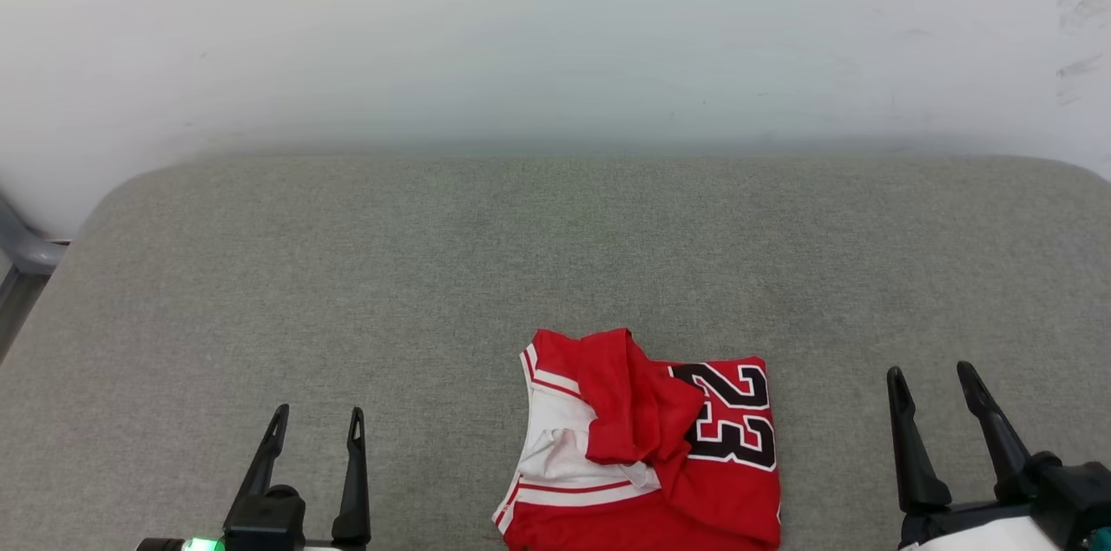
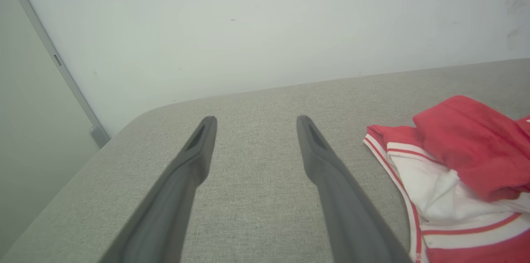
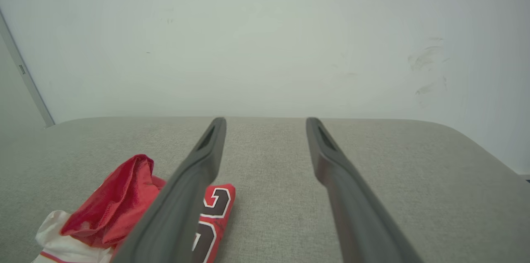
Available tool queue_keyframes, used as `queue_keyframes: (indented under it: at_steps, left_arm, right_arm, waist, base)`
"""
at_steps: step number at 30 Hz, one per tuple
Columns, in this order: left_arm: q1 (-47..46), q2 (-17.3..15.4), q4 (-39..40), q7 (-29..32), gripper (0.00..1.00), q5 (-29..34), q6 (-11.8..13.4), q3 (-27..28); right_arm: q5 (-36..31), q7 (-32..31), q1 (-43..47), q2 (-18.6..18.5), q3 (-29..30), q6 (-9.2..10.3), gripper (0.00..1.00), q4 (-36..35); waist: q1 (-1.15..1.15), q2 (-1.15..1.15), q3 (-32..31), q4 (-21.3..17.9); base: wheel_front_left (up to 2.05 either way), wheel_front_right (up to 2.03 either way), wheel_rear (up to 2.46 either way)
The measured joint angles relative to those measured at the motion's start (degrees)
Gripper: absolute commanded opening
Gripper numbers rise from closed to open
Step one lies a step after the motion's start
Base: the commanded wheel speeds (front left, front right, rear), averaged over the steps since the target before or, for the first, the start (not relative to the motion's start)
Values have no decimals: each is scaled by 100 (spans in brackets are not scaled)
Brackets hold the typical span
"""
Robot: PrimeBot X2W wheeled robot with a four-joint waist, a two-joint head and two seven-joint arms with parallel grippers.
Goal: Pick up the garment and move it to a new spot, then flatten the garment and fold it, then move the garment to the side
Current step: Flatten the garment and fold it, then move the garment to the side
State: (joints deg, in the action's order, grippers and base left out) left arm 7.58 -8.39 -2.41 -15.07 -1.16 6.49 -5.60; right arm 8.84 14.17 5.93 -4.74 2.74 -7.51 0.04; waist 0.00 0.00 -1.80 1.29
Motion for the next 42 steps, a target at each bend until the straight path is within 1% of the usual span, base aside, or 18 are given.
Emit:
queue_keyframes:
  at_steps: [10, 19, 31, 33, 37, 40, 42]
  left_arm:
    - [102, 37, -13, 0, 100, -55, -54, -54]
    - [112, 49, -45, 0, 100, -62, -127, -59]
    - [112, 51, -58, 0, 100, -79, -147, 4]
    - [109, 58, -66, 0, 100, -83, -155, 10]
    - [81, 71, -90, 0, 100, -94, -194, 1]
    - [44, 71, -93, 0, 100, -94, -200, 10]
    - [35, 73, -89, 0, 100, -94, -209, 12]
  right_arm:
    - [-83, 58, 325, 140, 23, 0, 100, -22]
    - [-129, 77, 347, 164, -5, 0, 100, -5]
    - [-169, 89, 260, 165, -4, 0, 100, 0]
    - [-175, 90, 89, 90, 13, 0, 100, -27]
    - [-73, -4, -419, -298, 238, 0, 100, -168]
    - [163, -357, -812, -643, 285, 0, 100, -224]
    - [417, -739, -1088, -953, 175, 0, 100, -224]
  waist:
    - [0, 0, -60, 93]
    - [0, 0, -46, 143]
    - [0, 0, 6, 193]
    - [0, 0, 23, 199]
    - [0, 0, 47, 240]
    - [0, 0, 62, 281]
    - [0, 0, 79, 311]
  base:
    - [0, 0, 0]
    - [0, 0, 0]
    - [0, 0, 0]
    - [0, 0, 0]
    - [0, 0, 0]
    - [0, 0, 0]
    - [0, 0, 0]
